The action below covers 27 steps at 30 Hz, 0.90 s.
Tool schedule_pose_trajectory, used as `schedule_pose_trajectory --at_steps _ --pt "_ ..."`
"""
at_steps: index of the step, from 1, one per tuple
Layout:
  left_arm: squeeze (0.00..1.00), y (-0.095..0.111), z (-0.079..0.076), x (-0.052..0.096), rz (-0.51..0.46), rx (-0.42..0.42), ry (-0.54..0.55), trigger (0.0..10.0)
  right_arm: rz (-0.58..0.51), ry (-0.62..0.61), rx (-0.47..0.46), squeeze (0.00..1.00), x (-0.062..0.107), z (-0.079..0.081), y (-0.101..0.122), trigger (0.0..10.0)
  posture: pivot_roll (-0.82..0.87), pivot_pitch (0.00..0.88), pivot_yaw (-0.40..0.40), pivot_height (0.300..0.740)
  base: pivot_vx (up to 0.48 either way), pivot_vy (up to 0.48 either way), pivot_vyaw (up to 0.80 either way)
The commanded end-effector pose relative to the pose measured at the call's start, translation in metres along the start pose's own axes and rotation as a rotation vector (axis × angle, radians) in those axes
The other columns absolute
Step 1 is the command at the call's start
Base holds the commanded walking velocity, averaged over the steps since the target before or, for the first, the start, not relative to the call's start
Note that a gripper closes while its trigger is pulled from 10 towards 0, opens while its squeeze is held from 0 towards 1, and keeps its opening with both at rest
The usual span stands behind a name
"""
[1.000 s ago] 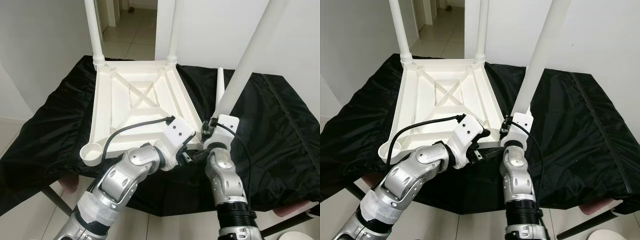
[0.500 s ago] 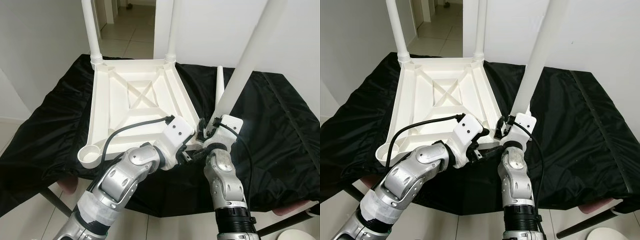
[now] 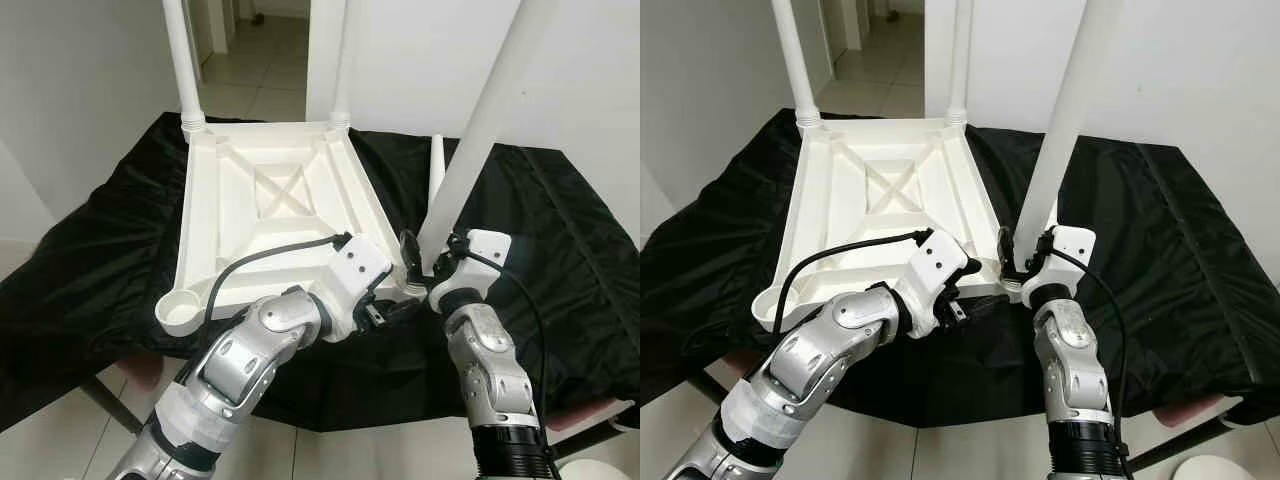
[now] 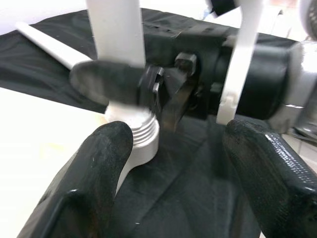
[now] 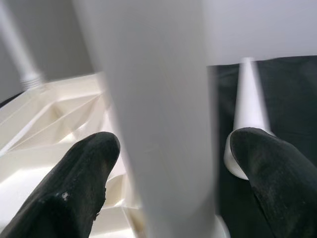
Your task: Building children table
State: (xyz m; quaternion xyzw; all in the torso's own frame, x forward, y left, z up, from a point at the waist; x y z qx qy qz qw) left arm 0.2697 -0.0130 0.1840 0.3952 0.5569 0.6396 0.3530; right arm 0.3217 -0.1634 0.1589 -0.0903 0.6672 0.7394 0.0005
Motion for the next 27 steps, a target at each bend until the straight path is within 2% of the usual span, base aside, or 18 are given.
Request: schedule_pose_trajectory --at_steps 1,5,12,14,24,25,26,27 --pt "0.00 -0.003 -0.002 0.000 0.017 -0.015 -0.022 10.0 0.018 0.036 0.003 0.00 -0.001 -0.004 -0.004 10.0 0.02 0.000 -0.021 0.740 0.000 0.000 0.00" --pt "0.00 -0.003 -0.001 0.000 0.017 -0.017 -0.024 10.0 0.043 0.158 0.083 0.00 -0.004 -0.008 -0.008 10.0 0.02 0.000 -0.015 0.740 0.000 0.000 0.00" --pt "0.00 -0.002 -0.001 -0.001 0.018 -0.023 -0.025 10.0 0.070 0.289 0.094 0.00 -0.009 -0.008 -0.009 10.0 0.02 0.000 -0.018 0.740 0.000 0.000 0.00" --pt "0.00 -0.002 0.000 -0.001 0.017 -0.025 -0.023 10.0 0.094 0.347 0.129 0.00 -0.015 -0.010 -0.011 10.0 0.03 0.000 -0.018 0.740 0.000 0.000 0.00" --pt "0.00 -0.001 0.000 0.000 0.016 -0.027 -0.021 10.0 0.143 0.419 0.181 0.00 -0.021 -0.013 -0.016 10.0 0.03 0.000 -0.019 0.740 0.000 0.000 0.00" --pt "0.00 -0.001 0.000 0.000 0.016 -0.029 -0.020 10.0 0.164 0.444 0.203 0.00 -0.024 -0.014 -0.019 9.7 0.04 0.000 -0.023 0.740 0.000 0.000 0.00" --pt "0.00 -0.001 0.001 0.000 0.016 -0.030 -0.018 10.0 0.185 0.466 0.215 0.00 -0.026 -0.015 -0.022 5.0 0.04 0.000 -0.024 0.740 0.000 0.000 0.00" --pt "0.00 -0.001 0.001 0.000 0.016 -0.030 -0.018 10.0 0.185 0.466 0.215 0.00 -0.026 -0.015 -0.022 5.0 0.04 0.000 -0.024 0.740 0.000 0.000 0.00"
Point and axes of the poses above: a point about 5 cm out from each wrist's last joint towards the gripper, its own x axis pointing back from the gripper into the wrist, its own y axis along the axis of the wrist's last joint, z = x × y, the point moved 2 cm from there along -x, pointing out of the wrist towards the gripper, and after that the axes turned 2 degrees about x, right-handed, at the moved point
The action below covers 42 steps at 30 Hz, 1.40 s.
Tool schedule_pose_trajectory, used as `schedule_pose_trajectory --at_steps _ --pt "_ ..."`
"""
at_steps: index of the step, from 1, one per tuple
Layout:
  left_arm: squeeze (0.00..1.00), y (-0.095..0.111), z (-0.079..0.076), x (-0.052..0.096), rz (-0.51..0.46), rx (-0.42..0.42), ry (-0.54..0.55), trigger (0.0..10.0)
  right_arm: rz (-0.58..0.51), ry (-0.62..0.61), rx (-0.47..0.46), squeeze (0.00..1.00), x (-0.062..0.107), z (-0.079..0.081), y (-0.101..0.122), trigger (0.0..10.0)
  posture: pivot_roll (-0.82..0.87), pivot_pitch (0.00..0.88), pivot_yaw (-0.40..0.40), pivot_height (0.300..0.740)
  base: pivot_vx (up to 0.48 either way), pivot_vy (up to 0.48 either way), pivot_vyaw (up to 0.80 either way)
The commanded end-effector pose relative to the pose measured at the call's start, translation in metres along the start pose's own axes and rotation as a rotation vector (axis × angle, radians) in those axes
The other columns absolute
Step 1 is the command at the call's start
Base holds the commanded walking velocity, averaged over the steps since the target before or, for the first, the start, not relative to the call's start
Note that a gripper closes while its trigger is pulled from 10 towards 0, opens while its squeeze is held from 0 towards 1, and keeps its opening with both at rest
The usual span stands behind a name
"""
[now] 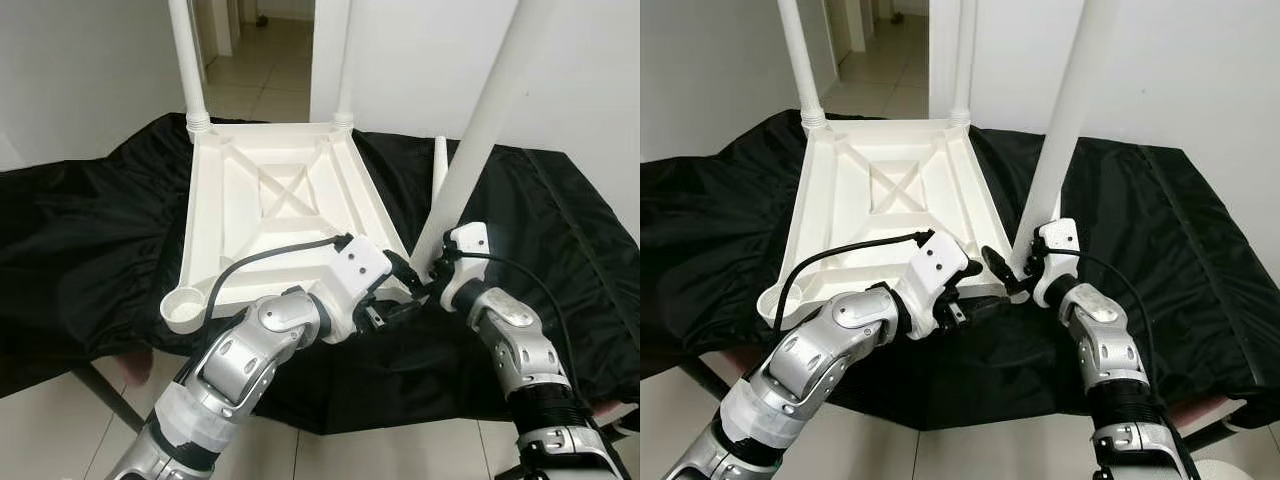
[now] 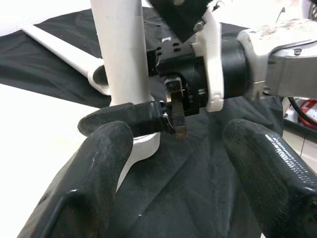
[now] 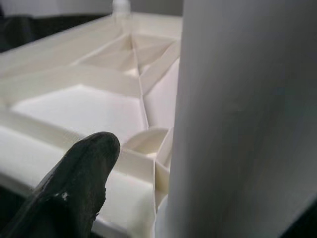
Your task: Building children table
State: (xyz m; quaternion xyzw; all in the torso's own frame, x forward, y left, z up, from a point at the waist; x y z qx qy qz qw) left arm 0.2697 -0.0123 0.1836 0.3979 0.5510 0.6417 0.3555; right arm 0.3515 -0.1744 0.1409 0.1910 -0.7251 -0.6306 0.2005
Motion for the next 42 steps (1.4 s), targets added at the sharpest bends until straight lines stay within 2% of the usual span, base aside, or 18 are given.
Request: schedule_pose_trajectory --at_steps 1,2,5,14,15,21,26,29,31,33,34,36,37,38,39,40,41,42 --pt "0.00 0.000 0.001 -0.001 0.010 -0.021 -0.007 10.0 0.030 0.041 0.028 0.00 -0.002 0.000 -0.005 1.4 0.04 0.000 -0.024 0.740 0.000 0.000 0.00" --pt "0.00 0.000 0.001 -0.001 0.010 -0.023 -0.004 10.0 0.042 0.050 0.030 0.00 -0.003 0.000 -0.008 0.0 0.04 0.000 -0.026 0.740 0.000 0.000 0.00" --pt "0.00 0.000 0.002 0.001 0.009 -0.024 0.001 10.0 0.066 0.066 0.009 0.00 0.001 -0.001 -0.018 0.0 0.05 0.000 -0.025 0.740 0.000 0.000 0.00" --pt "0.00 0.000 0.002 0.001 0.011 -0.022 -0.001 10.0 0.063 0.064 -0.031 0.00 0.004 0.000 -0.023 0.0 0.04 0.000 -0.017 0.740 0.000 0.000 0.00" --pt "0.00 -0.001 0.001 0.002 0.013 -0.022 -0.003 10.0 0.061 0.049 -0.031 0.00 0.005 0.000 -0.025 10.0 0.04 0.000 -0.014 0.740 0.000 0.000 0.00" --pt "0.00 -0.001 0.001 0.002 0.015 -0.023 -0.007 10.0 0.049 0.018 -0.044 0.00 0.005 0.001 -0.028 10.0 0.03 0.000 -0.009 0.740 0.000 0.000 0.00" --pt "0.00 -0.002 0.000 0.002 0.019 -0.024 -0.011 10.0 0.058 -0.059 -0.045 0.00 0.001 0.013 -0.029 10.0 0.03 0.000 -0.010 0.740 0.000 0.000 0.00" --pt "0.00 -0.004 0.000 0.002 0.024 -0.021 -0.011 10.0 0.076 -0.156 -0.085 0.00 -0.004 0.024 -0.025 10.0 0.03 0.000 -0.012 0.740 0.000 0.000 0.00" --pt "0.00 -0.004 0.000 0.002 0.025 -0.021 -0.010 10.0 0.085 -0.213 -0.119 0.00 -0.006 0.027 -0.025 10.0 0.03 0.000 -0.013 0.740 0.000 0.000 0.00" --pt "0.00 -0.004 0.000 0.002 0.025 -0.021 -0.010 10.0 0.085 -0.213 -0.119 0.00 -0.006 0.027 -0.025 10.0 0.03 0.000 -0.013 0.740 0.000 0.000 0.00" --pt "0.00 -0.004 0.000 0.002 0.026 -0.021 -0.010 10.0 0.093 -0.249 -0.141 0.00 -0.007 0.029 -0.026 10.0 0.03 0.000 -0.013 0.740 0.000 0.000 0.00" --pt "0.00 -0.005 0.000 0.003 0.029 -0.016 -0.008 10.0 0.098 -0.436 -0.220 0.00 -0.005 0.037 -0.028 10.0 0.03 0.000 -0.017 0.740 0.000 0.000 0.00" --pt "0.00 -0.005 0.000 0.003 0.029 -0.016 -0.008 10.0 0.098 -0.436 -0.220 0.00 -0.005 0.037 -0.028 10.0 0.03 0.000 -0.017 0.740 0.000 0.000 0.00" --pt "0.00 -0.006 -0.001 0.004 0.031 -0.015 -0.007 10.0 0.098 -0.527 -0.231 0.00 -0.003 0.039 -0.029 10.0 0.03 0.000 -0.017 0.740 0.000 0.000 0.00" --pt "0.00 -0.006 -0.001 0.004 0.031 -0.015 -0.007 10.0 0.098 -0.527 -0.231 0.00 -0.003 0.039 -0.029 10.0 0.03 0.000 -0.017 0.740 0.000 0.000 0.00" --pt "0.00 -0.006 -0.001 0.004 0.033 -0.014 -0.007 10.0 0.072 -0.667 -0.275 0.00 0.001 0.040 -0.028 10.0 0.03 0.000 -0.016 0.740 0.000 0.000 0.00" --pt "0.00 -0.006 -0.001 0.004 0.033 -0.014 -0.007 10.0 0.072 -0.667 -0.275 0.00 0.001 0.040 -0.028 10.0 0.03 0.000 -0.016 0.740 0.000 0.000 0.00" --pt "0.00 -0.007 -0.001 0.004 0.035 -0.011 -0.007 10.0 0.037 -0.839 -0.352 0.00 0.007 0.043 -0.025 10.0 0.03 0.000 -0.013 0.740 0.000 0.000 0.00"
Point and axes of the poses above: a point about 5 cm out from each wrist's last joint towards the gripper, its own x axis pointing back from the gripper into the wrist, its own y axis along the axis of the wrist's last joint, z = x × y, the point moved 2 cm from there along -x, pointing out of the wrist towards the gripper, and after that the axes turned 2 degrees about x, right-handed, at the moved point
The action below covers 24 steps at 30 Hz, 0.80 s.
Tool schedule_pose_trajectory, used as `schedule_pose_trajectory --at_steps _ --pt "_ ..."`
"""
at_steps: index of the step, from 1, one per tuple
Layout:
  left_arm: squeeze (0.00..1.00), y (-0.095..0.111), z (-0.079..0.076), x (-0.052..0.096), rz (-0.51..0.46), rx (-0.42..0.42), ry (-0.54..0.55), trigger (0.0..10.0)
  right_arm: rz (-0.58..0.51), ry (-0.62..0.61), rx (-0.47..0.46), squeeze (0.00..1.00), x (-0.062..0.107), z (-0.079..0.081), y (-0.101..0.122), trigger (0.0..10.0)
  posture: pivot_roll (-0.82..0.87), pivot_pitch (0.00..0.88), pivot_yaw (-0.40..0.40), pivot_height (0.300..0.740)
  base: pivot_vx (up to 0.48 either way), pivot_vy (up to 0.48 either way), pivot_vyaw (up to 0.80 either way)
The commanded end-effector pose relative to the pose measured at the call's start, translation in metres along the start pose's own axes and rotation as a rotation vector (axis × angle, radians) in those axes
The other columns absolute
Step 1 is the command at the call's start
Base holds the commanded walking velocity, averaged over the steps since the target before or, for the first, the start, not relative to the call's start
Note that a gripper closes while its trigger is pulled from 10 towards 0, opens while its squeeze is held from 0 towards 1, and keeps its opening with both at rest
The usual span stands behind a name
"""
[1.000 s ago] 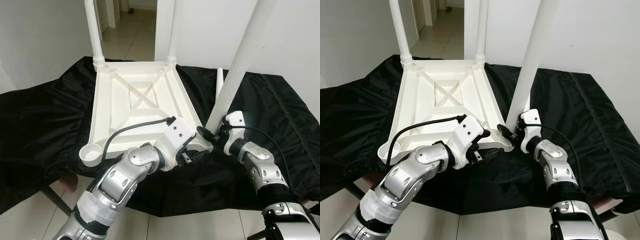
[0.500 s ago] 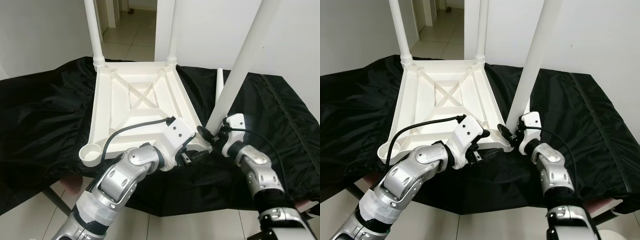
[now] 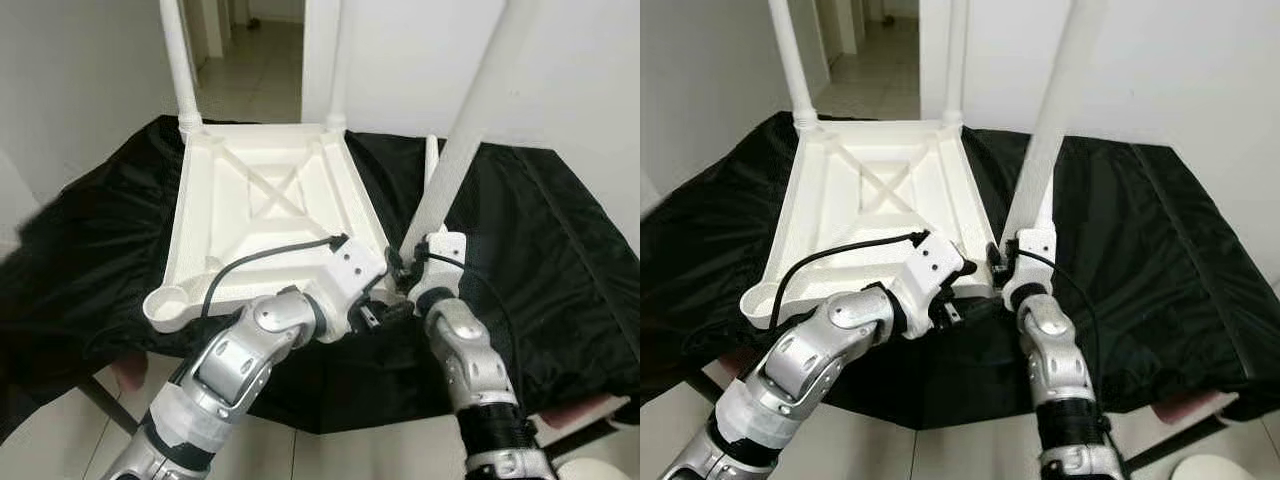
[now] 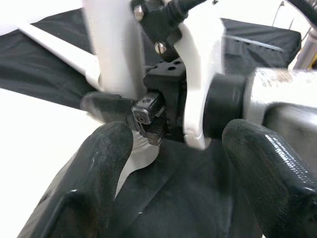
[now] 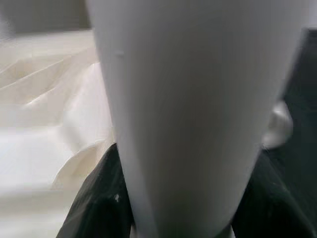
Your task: Building children table
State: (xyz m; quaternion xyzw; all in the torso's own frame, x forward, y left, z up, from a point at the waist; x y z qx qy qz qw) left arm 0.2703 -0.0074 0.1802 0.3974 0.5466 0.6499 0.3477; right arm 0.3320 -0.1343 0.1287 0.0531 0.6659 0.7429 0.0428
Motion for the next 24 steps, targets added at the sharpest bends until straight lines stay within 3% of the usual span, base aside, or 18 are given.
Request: schedule_pose_trajectory --at_steps 1,7,15,16,17,24 --pt "0.00 -0.003 -0.004 0.000 0.016 -0.002 -0.020 10.0 0.066 -0.185 -0.101 0.00 0.009 -0.013 -0.015 10.0 0.03 0.000 -0.012 0.740 0.000 0.000 0.00" --pt "0.00 -0.003 -0.005 0.000 0.020 0.000 -0.025 10.0 0.060 -0.130 -0.092 0.00 0.011 0.002 -0.007 10.0 0.03 0.000 -0.012 0.740 0.000 0.000 0.00" --pt "0.00 -0.003 -0.004 0.002 0.021 0.007 -0.022 10.0 -0.014 -0.128 -0.051 0.00 0.016 0.000 0.007 10.0 0.02 0.021 -0.001 0.740 0.000 0.000 0.00" --pt "0.00 -0.003 -0.005 0.001 0.020 0.007 -0.021 10.0 -0.038 -0.113 -0.056 0.36 0.017 -0.001 0.011 10.0 0.01 0.023 -0.002 0.740 0.000 0.000 0.00" --pt "0.00 -0.003 -0.005 0.001 0.020 0.006 -0.020 10.0 -0.048 -0.106 -0.052 1.00 0.017 -0.002 0.013 10.0 0.01 0.023 -0.002 0.740 0.000 0.000 0.00" --pt "0.00 -0.004 -0.003 0.001 0.021 -0.008 -0.011 10.0 -0.065 -0.057 -0.057 1.00 0.015 -0.013 0.018 10.0 0.00 0.022 -0.008 0.740 0.000 0.000 0.00"
Point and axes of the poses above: a point about 5 cm out from each wrist's last joint towards the gripper, its own x axis pointing back from the gripper into the wrist, its own y axis along the axis of the wrist's last joint, z = x × y, the point moved 2 cm from there along -x, pointing out of the wrist towards the gripper, and after that the axes turned 2 degrees about x, right-handed, at the moved point
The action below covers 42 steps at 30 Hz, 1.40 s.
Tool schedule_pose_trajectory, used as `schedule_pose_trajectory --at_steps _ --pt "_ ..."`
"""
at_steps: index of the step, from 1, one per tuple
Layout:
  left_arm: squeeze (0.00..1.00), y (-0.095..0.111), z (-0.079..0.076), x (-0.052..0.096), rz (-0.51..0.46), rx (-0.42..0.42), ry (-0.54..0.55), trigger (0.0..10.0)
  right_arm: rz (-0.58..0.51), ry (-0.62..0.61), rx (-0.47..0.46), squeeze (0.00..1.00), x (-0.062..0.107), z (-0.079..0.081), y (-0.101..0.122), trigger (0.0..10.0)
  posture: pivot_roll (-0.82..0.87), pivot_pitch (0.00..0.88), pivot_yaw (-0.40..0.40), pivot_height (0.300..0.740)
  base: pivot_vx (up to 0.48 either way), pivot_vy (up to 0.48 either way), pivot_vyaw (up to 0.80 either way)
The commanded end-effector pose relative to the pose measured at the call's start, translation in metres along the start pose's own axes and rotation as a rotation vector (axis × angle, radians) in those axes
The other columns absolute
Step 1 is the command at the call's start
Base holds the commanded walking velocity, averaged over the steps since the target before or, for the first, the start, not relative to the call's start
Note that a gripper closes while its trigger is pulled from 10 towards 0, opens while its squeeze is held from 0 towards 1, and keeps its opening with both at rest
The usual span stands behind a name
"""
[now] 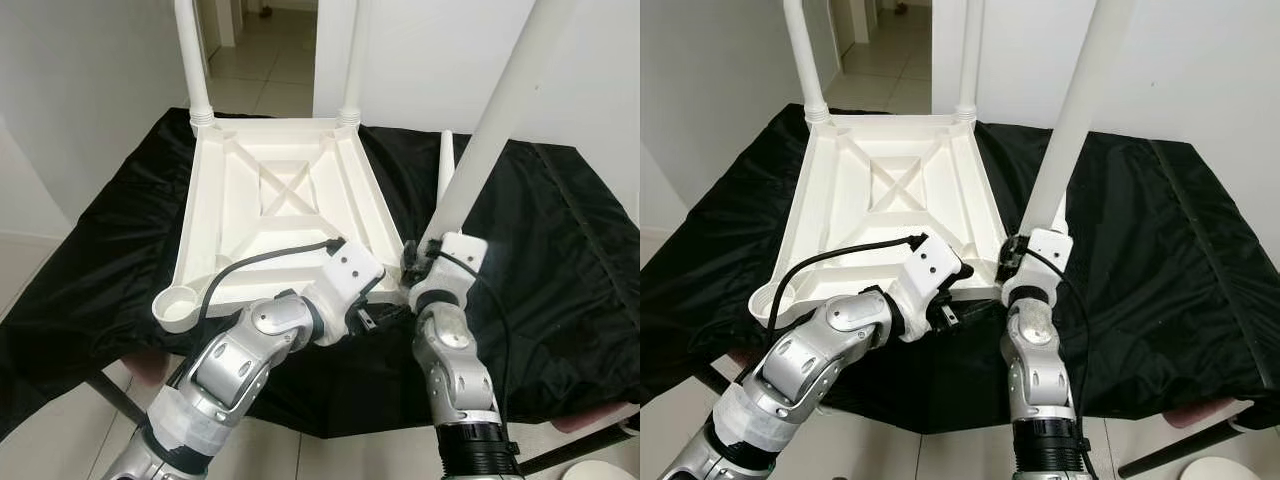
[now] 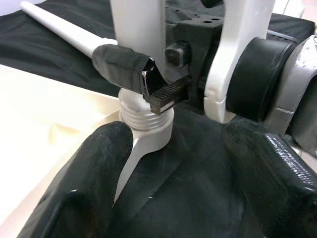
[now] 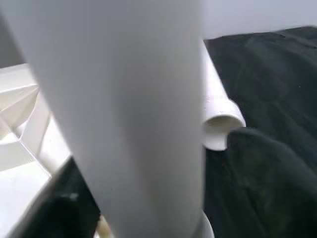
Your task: Building children table
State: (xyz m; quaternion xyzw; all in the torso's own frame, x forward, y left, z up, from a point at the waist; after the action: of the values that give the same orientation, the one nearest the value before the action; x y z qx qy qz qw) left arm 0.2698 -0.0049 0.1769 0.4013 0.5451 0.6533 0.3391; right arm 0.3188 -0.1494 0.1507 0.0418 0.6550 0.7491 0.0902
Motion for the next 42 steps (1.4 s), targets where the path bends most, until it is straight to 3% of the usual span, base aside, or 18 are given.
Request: schedule_pose_trajectory --at_steps 1,8,9,10,17,24,30,42 --pt "0.00 -0.001 0.000 -0.001 0.003 -0.021 -0.011 10.0 0.016 0.027 -0.010 1.00 0.002 -0.006 -0.005 10.0 0.00 0.021 -0.011 0.740 0.000 0.000 0.00" --pt "0.00 0.000 0.005 -0.001 0.003 -0.029 0.004 10.0 0.013 0.109 0.025 1.00 -0.001 -0.018 -0.006 10.0 0.00 0.018 -0.013 0.740 0.000 0.000 0.00" --pt "0.00 0.000 0.006 0.000 0.003 -0.033 0.011 10.0 0.012 0.152 0.024 0.20 -0.001 -0.019 -0.006 10.0 0.00 0.015 -0.015 0.740 0.000 0.000 0.00" --pt "0.00 -0.001 0.009 0.000 0.003 -0.036 0.019 10.0 0.011 0.187 0.027 0.00 -0.002 -0.020 -0.007 10.0 0.00 0.015 -0.015 0.740 0.000 0.000 0.00" --pt "0.00 0.001 0.021 0.001 -0.007 -0.047 0.065 10.0 0.006 0.293 0.052 0.00 -0.006 -0.020 -0.009 10.0 0.00 0.000 -0.011 0.740 0.000 0.000 0.00" --pt "0.00 0.001 0.028 0.002 -0.014 -0.047 0.092 10.0 0.007 0.322 0.066 0.00 -0.007 -0.017 -0.010 10.0 0.01 0.000 -0.010 0.740 0.000 0.000 0.00" --pt "0.00 0.002 0.042 0.007 -0.091 0.008 0.164 10.0 0.008 0.394 0.123 0.00 -0.005 -0.010 -0.019 10.0 0.00 0.005 -0.005 0.740 0.000 0.000 0.00" --pt "0.00 0.007 0.052 0.008 -0.187 0.038 0.245 10.0 -0.024 0.419 0.188 0.00 0.002 -0.003 -0.023 10.0 -0.01 0.010 0.000 0.740 0.000 0.000 0.00"
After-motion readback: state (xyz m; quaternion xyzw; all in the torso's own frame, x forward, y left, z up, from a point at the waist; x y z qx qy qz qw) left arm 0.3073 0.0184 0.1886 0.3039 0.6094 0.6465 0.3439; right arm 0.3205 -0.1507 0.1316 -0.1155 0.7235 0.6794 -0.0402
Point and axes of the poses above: a point about 5 cm out from each wrist's last joint towards the gripper, its own x axis pointing back from the gripper into the wrist, its own y axis along the axis of the wrist's last joint, z = x × y, the point moved 2 cm from there along -x, pointing out of the wrist towards the gripper, and after that the axes turned 2 degrees about x, right-handed, at the moved point
